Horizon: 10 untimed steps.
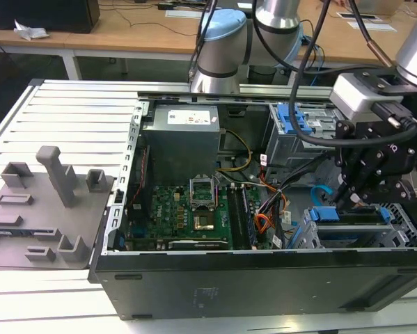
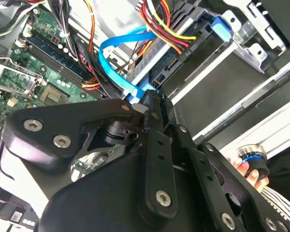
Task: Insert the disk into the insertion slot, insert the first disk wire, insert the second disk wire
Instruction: 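Insert the second disk wire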
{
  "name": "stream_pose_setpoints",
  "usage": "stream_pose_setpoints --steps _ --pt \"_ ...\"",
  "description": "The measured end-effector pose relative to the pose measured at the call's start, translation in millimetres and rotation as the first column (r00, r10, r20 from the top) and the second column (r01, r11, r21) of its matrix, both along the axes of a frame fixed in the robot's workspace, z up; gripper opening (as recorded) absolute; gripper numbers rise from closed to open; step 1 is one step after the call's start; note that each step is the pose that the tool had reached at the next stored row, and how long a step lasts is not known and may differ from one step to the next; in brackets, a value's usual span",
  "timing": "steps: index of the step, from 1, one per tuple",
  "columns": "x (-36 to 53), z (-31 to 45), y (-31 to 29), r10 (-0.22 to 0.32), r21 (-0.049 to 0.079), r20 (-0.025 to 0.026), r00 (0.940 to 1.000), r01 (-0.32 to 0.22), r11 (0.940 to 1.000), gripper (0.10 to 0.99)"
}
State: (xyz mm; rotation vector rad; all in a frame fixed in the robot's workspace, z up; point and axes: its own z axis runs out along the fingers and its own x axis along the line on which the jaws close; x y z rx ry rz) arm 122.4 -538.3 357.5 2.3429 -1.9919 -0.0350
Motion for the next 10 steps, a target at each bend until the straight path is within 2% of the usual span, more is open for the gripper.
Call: stream_pose_setpoints --steps 5,10 --pt "2.8 -5.0 -1.1 0.0 0.0 -0.0015 1.0 0.0 1.0 0.165" --pt "2.9 -5.2 -1.1 0.0 0.0 -0.0015 1.0 0.0 1.0 0.165"
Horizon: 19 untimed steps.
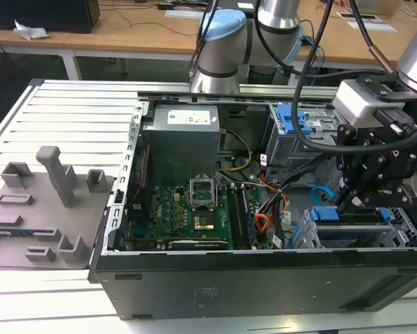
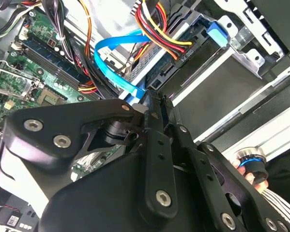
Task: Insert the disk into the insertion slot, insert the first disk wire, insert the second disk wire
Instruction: 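Insert the second disk wire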
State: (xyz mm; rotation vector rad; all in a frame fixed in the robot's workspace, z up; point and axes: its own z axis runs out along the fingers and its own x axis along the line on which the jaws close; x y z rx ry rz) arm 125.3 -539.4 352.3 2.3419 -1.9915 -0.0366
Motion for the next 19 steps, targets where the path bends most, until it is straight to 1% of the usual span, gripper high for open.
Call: stream_pose_setpoints --steps 3,4,7,10,11,12,13,15,16,17,18,19 --pt "0.0 -0.1 0.0 -0.013 0.0 0.0 0.9999 0.013 0.9999 0.165" --pt "0.0 0.0 0.0 -0.03 0.0 0.0 0.9995 0.03 0.9995 0.165" --pt "0.0 0.0 0.0 -0.088 0.0 0.0 0.9961 0.088 0.9961 0.165" --pt "0.0 -0.1 0.0 -0.139 -0.001 0.0001 0.9902 0.139 0.9902 0.165" --pt "0.0 -0.1 0.0 -0.178 -0.001 0.0002 0.9839 0.178 0.9839 0.165" --pt "0.0 -0.1 0.0 -0.218 -0.001 0.0002 0.9759 0.218 0.9759 0.165" --pt "0.0 -0.1 0.0 -0.244 -0.001 0.0002 0.9698 0.244 0.9698 0.165" --pt "0.0 -0.1 0.0 -0.267 -0.001 0.0002 0.9637 0.267 0.9637 0.165" --pt "0.0 -0.1 0.0 -0.287 -0.001 0.0003 0.9579 0.287 0.9579 0.165" --pt "0.0 -0.1 0.0 -0.314 -0.002 0.0003 0.9495 0.314 0.9495 0.165" --pt "0.0 -0.1 0.0 -0.332 -0.002 0.0003 0.9433 0.332 0.9433 0.165" --pt "0.0 -0.2 0.0 -0.345 -0.002 0.0003 0.9386 0.345 0.9386 0.165"
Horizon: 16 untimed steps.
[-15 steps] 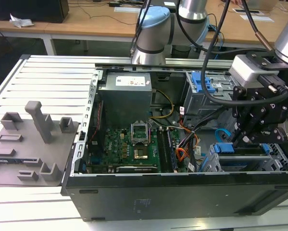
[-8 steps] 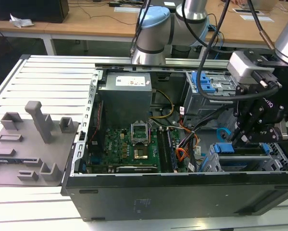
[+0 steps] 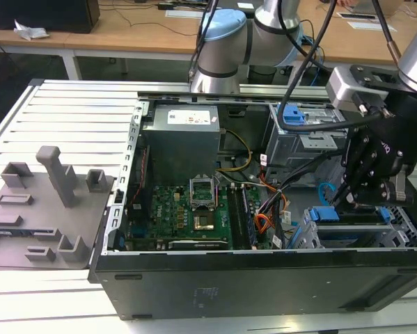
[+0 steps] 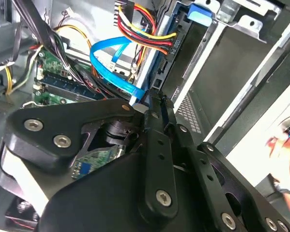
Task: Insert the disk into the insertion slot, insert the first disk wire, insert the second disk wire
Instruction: 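Insert the second disk wire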
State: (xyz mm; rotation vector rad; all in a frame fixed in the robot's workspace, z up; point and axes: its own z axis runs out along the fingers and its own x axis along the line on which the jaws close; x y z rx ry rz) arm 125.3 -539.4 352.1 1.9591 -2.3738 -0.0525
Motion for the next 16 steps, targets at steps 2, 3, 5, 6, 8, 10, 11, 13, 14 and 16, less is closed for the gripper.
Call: stream_pose_setpoints --steps 2,3,5,6,8,10,11,13,14,16 --pt "0.1 0.0 0.0 -0.043 0.0 0.0 0.9991 0.043 0.9991 0.165" --pt "0.1 0.0 0.0 -0.045 0.0 0.0 0.999 0.045 0.999 0.165" --pt "0.1 0.0 0.0 -0.045 0.0 0.0 0.999 0.045 0.999 0.165" --pt "0.1 0.0 0.0 -0.045 0.0 0.0 0.999 0.045 0.999 0.165" --pt "0.1 0.0 0.0 -0.045 0.0 0.0 0.999 0.045 0.999 0.165" --pt "1.4 0.0 0.0 -0.045 0.0 0.0 0.999 0.045 0.999 0.165" --pt "2.4 -0.1 -0.1 -0.045 0.0 0.0 0.999 0.045 0.999 0.165" --pt "4.5 -0.7 0.0 -0.044 0.0 0.0 0.9991 0.044 0.9991 0.165" --pt "5.9 -0.9 0.0 -0.039 0.0 -0.0001 0.9993 0.039 0.9993 0.165" --pt "8.3 -1.3 0.0 -0.031 0.0 -0.0001 0.9995 0.031 0.9995 0.165"
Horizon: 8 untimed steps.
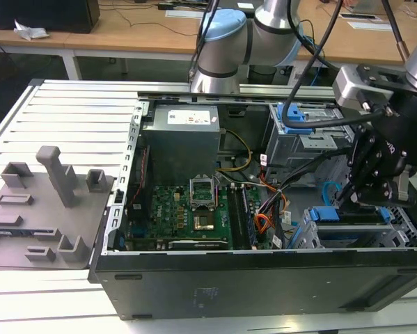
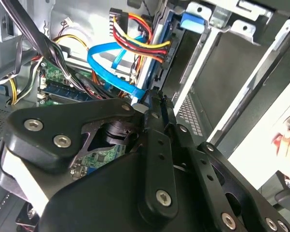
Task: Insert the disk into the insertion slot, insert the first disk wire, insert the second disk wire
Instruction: 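Insert the second disk wire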
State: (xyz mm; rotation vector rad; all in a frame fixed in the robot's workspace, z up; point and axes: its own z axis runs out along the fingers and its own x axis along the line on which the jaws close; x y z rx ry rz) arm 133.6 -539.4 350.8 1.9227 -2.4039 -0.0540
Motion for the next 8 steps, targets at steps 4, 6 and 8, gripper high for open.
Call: stream_pose_setpoints --steps 4,6,8 --pt "7.9 -2.7 0.9 0.022 0.0 0.0001 0.9998 -0.022 0.9998 0.165" --pt "9.5 -3.6 1.5 0.038 0.0 0.0 0.9993 -0.038 0.9993 0.165" --pt "10.6 -4.2 1.9 0.046 0.0 0.0 0.999 -0.046 0.999 0.165"
